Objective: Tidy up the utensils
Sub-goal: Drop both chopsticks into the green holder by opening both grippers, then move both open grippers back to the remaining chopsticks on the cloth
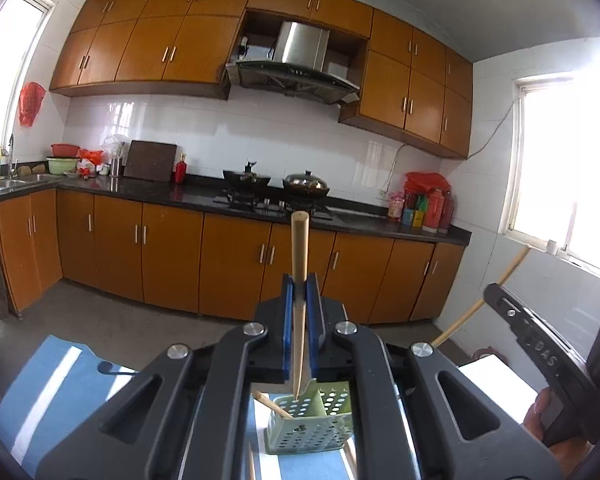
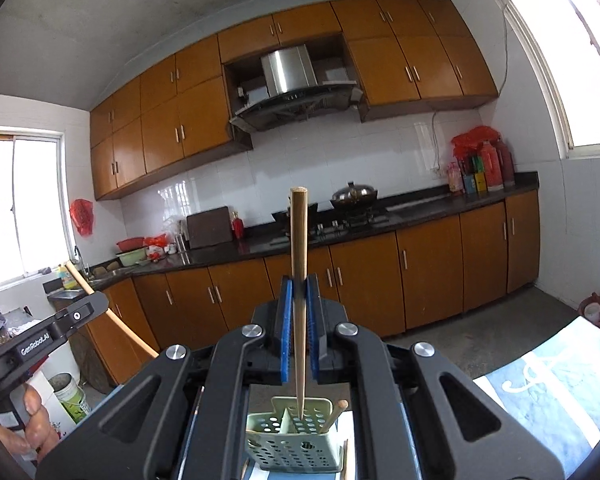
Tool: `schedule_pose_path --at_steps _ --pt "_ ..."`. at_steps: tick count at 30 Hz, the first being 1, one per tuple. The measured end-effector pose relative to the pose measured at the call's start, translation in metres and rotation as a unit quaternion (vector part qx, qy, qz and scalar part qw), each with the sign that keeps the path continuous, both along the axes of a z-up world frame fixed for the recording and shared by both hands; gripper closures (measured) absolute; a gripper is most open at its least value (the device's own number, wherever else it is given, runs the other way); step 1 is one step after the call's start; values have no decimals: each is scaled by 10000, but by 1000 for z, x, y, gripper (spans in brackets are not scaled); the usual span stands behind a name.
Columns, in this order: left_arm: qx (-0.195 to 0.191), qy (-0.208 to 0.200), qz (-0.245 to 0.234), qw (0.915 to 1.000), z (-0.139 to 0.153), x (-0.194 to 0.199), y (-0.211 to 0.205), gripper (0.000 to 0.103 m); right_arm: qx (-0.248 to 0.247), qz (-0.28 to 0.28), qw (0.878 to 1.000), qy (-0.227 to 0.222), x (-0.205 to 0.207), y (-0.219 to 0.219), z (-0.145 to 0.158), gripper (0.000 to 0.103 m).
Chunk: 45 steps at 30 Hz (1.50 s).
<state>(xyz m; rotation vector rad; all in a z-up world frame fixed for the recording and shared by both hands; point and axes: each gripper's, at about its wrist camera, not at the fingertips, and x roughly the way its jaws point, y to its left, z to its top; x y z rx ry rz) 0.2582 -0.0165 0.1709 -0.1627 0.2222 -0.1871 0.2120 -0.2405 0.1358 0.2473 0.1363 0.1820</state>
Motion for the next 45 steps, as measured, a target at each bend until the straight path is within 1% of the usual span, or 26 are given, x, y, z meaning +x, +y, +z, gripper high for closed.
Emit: schedule_pose_path --at_steps 4,7,9,11,13,14,15,16,19,22,25,27,29,32,36,38,40,43,45 --pt "47 198 -76 9998 -23 18 -7 96 53 84 9990 436 20 1 -20 95" --pt "61 373 -103 9992 -36 29 -10 96 38 106 9977 671 28 3 -32 95" --pt "71 538 -107 9985 -45 36 -11 95 23 128 9969 775 30 4 -37 95" --pt "46 698 -86 9975 -52 42 -12 95 -40 111 9972 745 26 4 -35 94" --pt "-2 767 -64 9970 -56 42 -9 91 -48 124 9969 773 27 2 -35 94" --pt "-48 809 -61 9967 -56 43 -7 86 -59 101 9970 764 24 1 -33 94" --pt "-88 820 -47 9966 -55 42 -4 81 -55 98 9970 761 24 -2 -32 94" --pt "-123 815 -43 9966 -55 40 -2 80 -35 94 9971 751 21 -4 -30 92" --pt "-113 744 -10 9972 -48 31 2 79 -5 -3 9978 668 14 -11 -25 73" --pt "-115 672 13 9977 -42 14 8 79 -29 -106 9982 595 -3 -22 -23 72" --pt "-90 611 38 9981 -40 -12 14 75 -55 -290 9972 692 -22 -38 -30 72" --pt "-1 638 85 9979 -46 -31 22 73 -93 -419 9950 905 -33 -51 -44 72" --pt "145 719 177 9971 -58 -48 29 72 -115 -520 9913 1203 -39 -61 -60 72" --pt "386 975 361 9938 -87 -65 40 71 -175 -589 9808 1850 -41 -72 -102 72" --pt "667 1506 549 9848 -139 -76 55 71 -363 -488 9610 2697 -41 -69 -157 72" --pt "714 1926 544 9772 -167 -76 61 71 -409 -312 9510 3049 -37 -60 -181 72" --pt "729 2268 511 9699 -190 -76 65 71 -468 -169 9447 3243 -38 -50 -197 72" --pt "665 2559 459 9633 -212 -76 69 71 -594 -33 9397 3367 -37 -34 -213 72" --pt "573 2697 374 9605 -218 -73 70 71 -694 -6 9357 3459 -34 -28 -222 72"
